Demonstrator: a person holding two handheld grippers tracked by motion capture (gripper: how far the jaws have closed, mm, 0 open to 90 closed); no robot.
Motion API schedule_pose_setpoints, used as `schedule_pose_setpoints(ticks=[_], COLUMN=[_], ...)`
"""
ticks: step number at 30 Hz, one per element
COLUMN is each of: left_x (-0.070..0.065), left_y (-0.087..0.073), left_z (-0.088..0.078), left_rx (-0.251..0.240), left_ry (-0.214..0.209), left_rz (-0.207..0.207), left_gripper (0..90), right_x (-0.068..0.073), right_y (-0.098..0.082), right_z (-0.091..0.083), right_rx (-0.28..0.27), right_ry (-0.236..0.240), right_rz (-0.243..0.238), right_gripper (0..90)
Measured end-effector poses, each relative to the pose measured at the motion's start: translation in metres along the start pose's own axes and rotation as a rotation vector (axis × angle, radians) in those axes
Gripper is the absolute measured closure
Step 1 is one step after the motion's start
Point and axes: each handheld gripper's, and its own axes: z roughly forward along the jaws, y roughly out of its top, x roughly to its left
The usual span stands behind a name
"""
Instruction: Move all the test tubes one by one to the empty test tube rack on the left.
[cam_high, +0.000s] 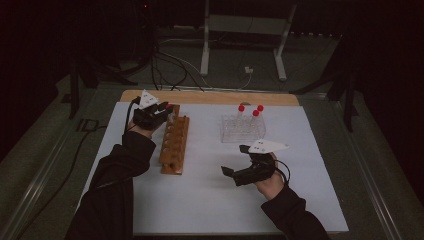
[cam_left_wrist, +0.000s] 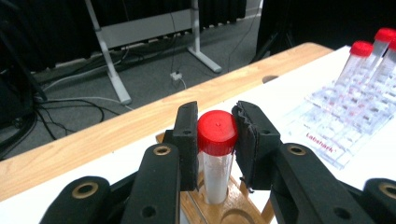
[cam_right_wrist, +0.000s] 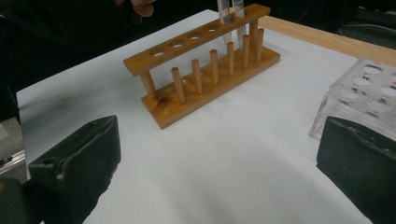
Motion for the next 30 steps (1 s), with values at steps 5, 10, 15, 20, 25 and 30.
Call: schedule_pose_setpoints(ticks=[5, 10, 15, 20, 25, 30], left_x=[-0.001, -0.001, -0.002, -0.003, -0.004, -0.006], left_y=[-0.006, -0.011, -0.014, -0.013, -0.012, -0.013], left_z=[0.006, 0.009, 0.012, 0.012, 0.012, 0.010], left_rx=[0.024, 0.046, 0.069, 0.076, 0.091, 0.099], left_ry=[-0.003, -0.001, 0.002, 0.006, 0.017, 0.010], left_rz=[-0.006, 0.001, 0.000, 0.009, 0.018, 0.011], left_gripper=[72.1, 72.1, 72.0, 71.9, 71.4, 57.9], right_x=[-0.001, -0.002, -0.002, -0.002, -0.002, -0.003], right_y=[-0.001, -0.001, -0.001, -0.001, 0.000, 0.000], right_z=[0.000, -0.001, -0.001, -0.001, -0.001, -0.002], right_rx=[0.000, -0.001, 0.001, 0.000, 0.000, -0.003], right_ry=[0.002, 0.003, 0.002, 0.001, 0.001, -0.002], right_rz=[0.003, 0.006, 0.006, 0.005, 0.006, 0.006], right_gripper=[0.0, 0.0, 0.0, 0.0, 0.0, 0.0])
